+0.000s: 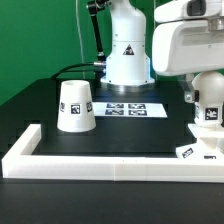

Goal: Assemble lamp

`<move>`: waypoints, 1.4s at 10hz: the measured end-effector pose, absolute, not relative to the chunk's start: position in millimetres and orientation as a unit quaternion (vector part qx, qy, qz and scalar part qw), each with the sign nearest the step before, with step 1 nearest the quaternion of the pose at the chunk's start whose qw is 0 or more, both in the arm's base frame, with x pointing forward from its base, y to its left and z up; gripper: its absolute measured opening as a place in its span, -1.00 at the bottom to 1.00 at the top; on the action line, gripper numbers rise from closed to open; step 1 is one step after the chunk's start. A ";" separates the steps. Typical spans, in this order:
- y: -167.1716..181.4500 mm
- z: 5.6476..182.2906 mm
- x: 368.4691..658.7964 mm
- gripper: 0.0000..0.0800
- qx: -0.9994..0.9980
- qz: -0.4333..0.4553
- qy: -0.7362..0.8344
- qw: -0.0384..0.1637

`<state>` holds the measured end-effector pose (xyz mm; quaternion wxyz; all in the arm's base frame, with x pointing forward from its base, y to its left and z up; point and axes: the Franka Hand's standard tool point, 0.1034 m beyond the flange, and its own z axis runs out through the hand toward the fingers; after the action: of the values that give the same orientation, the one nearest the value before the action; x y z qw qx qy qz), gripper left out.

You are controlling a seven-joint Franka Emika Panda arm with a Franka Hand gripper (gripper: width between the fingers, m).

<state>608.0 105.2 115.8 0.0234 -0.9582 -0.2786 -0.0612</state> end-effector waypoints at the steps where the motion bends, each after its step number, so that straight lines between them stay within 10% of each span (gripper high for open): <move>1: 105.5 114.2 606.4 0.75 -0.942 -0.060 -0.330 0.017; 12: 97.4 114.9 608.9 0.75 -0.797 -0.047 -0.601 -0.031; 14: 95.8 114.8 609.1 0.47 -0.799 -0.047 -0.599 -0.031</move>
Offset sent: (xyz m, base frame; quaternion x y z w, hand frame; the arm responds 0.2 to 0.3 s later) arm 0.0017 0.0058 0.0050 -0.0065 -0.0111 -0.2392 0.9709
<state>609.1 95.8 114.8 -0.0311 -0.7991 -0.5986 -0.0469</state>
